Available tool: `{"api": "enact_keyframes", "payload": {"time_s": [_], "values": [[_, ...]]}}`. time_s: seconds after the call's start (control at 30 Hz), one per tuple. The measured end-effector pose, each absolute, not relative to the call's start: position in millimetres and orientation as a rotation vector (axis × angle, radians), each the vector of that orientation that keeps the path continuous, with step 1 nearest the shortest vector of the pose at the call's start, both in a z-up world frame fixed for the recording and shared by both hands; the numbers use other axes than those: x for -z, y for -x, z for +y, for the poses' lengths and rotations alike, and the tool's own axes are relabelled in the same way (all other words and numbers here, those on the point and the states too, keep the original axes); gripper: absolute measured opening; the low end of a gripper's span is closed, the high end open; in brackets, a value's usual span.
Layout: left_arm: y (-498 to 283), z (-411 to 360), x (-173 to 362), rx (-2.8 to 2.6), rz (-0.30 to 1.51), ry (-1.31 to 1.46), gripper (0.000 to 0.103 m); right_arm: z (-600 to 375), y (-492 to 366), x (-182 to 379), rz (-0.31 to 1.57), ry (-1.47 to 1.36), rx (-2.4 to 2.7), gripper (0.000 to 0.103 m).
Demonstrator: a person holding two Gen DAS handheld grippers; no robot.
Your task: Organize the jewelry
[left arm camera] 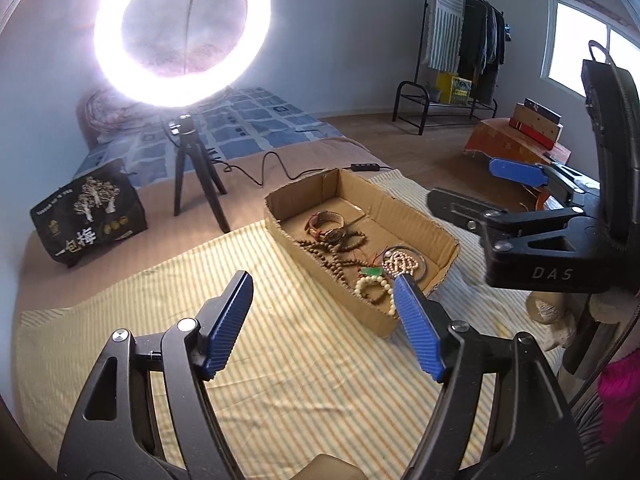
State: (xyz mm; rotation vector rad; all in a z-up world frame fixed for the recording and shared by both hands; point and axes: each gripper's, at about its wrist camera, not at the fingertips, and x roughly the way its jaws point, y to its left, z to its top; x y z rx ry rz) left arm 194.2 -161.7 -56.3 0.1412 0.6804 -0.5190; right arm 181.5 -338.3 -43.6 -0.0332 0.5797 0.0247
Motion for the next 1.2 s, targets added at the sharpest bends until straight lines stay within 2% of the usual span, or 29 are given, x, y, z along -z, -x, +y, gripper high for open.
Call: {"api": "enact_keyframes", "payload": {"time_s": [0.5,0.63,0.8,0.87,1.2], "values": [[-168,-132,38,0.478,0.617,-0.153,0.082,-322,-144,27,0.508,0.017,0.009,0.103],[-162,-130,34,0.47,0.593,-0.169,0.093,-319,-139,25,0.486,0.027,0.017,0.103],[-159,-129,30,0.435,0.567,-0.179,0.095,-318,-139,24,0.475,0.03,0.021,0.103],[-160,-128,30,0.415,0.569,-0.181,0.099,-318,-140,24,0.475,0.028,0.022,0.103],[-164,-126,35,0.367,0.581,-0.191,0.101,-317,-141,28,0.483,0.037,0.025,0.103]]}}
